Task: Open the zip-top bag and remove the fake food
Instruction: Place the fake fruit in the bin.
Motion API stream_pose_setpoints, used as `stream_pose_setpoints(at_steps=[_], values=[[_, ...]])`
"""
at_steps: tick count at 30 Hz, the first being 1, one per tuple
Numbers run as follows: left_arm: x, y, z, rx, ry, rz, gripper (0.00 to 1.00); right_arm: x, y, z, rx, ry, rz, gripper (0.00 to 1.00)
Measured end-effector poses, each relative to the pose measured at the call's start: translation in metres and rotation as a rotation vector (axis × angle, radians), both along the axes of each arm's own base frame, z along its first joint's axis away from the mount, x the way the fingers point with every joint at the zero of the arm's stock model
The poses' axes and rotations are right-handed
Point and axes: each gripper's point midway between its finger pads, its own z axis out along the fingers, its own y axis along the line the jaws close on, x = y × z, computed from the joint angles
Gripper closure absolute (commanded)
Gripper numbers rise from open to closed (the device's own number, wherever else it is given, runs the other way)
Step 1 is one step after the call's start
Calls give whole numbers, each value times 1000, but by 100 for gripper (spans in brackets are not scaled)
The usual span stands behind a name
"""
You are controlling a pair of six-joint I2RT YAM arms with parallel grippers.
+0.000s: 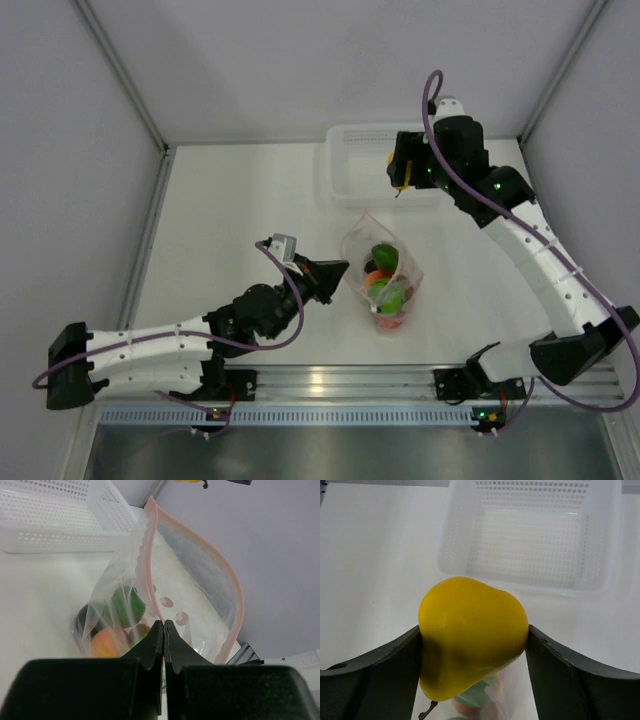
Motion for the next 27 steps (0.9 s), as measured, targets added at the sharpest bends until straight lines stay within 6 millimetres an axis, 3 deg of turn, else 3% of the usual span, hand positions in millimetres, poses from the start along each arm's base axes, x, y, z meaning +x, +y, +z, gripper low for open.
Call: stream_pose_setpoints(at_steps=[7,13,19,23,25,27], values=[[-1,4,3,-7,-1,0,100,68,-34,-34,-9,43,-108,94],[-2,5,2,1,2,-1,100,133,-41,-93,-92,109,-145,90],[-3,3,1,7,3,-14,100,180,-47,-164,-166,200,-164,89],[-4,0,5,4,1,-26,100,205,-50,-192,-207,223,-165,88],[-5,-1,6,4,2,-31,100,215,-49,-204,-224,230,-162,78],[-6,-2,6,3,3,-36,100,223,-48,-212,-240,233,-160,74]])
